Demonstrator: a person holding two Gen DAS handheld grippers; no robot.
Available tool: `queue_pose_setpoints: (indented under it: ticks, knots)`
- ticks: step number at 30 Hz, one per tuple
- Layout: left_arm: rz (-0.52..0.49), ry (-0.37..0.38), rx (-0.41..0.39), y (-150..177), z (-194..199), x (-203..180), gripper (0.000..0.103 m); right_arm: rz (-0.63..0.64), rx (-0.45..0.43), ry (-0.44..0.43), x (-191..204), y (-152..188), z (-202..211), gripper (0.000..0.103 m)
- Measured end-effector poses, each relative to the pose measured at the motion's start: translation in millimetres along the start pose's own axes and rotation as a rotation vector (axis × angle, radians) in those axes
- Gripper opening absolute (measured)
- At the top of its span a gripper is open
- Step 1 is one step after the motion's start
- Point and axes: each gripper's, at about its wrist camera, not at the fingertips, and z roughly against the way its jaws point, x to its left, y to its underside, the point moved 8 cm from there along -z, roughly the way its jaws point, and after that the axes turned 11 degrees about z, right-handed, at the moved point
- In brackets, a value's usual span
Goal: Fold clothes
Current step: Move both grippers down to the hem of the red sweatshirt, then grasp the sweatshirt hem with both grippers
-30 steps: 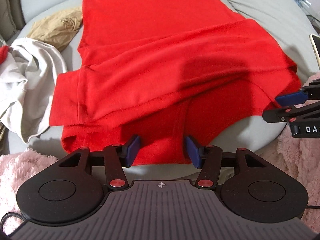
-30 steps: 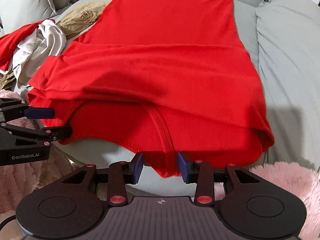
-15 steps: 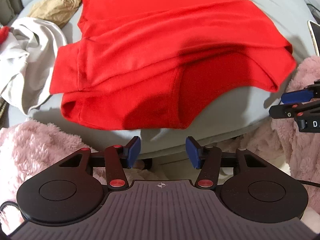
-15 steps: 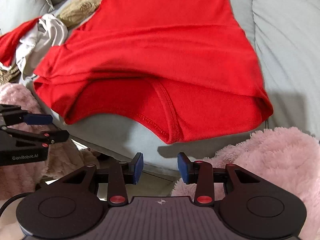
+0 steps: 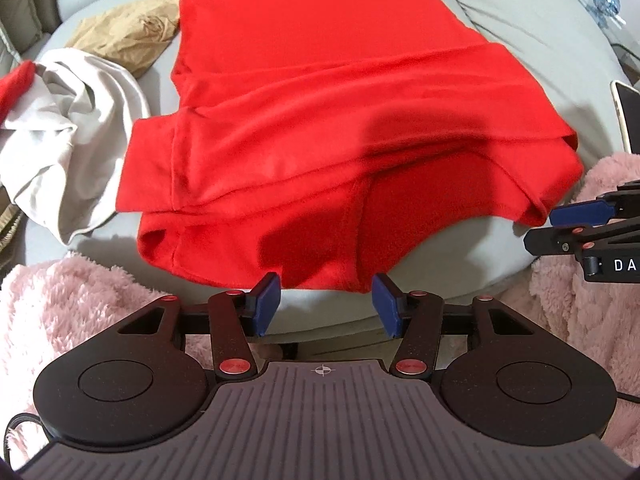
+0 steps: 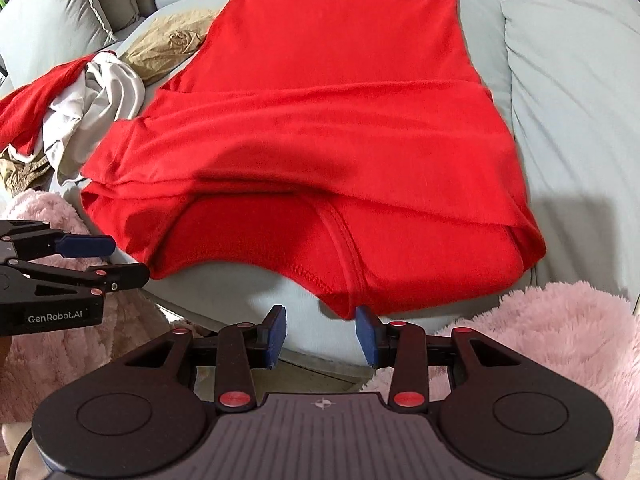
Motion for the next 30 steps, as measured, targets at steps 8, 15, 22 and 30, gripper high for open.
queue_pose_setpoints:
  ticks: [8,15,22,30]
  knots:
    - [0.03,-0.002,-0.021,-33.3,-3.4,13.5,0.058,-0.023,-0.04,0.002,-14.4,-27.1,2.0,0.038]
    - [0.057,-0.026,-0.051,-95.7,-13.5,38.4,0.06,-0.053,-0.143,0.042,-47.6,-84.3,6.1,0.045]
    - [0.098,-0.057,-0.15,-222.1,-36.9,83.8,0.059,-0.068,-0.25,0.124,-115.6,-184.2,-8.1,0.045]
    - [0.154,-0.089,-0.268,-355.7,-90.2,132.5,0.064,-0.12,-0.314,0.204,-196.7,-293.3,-65.2,0.045]
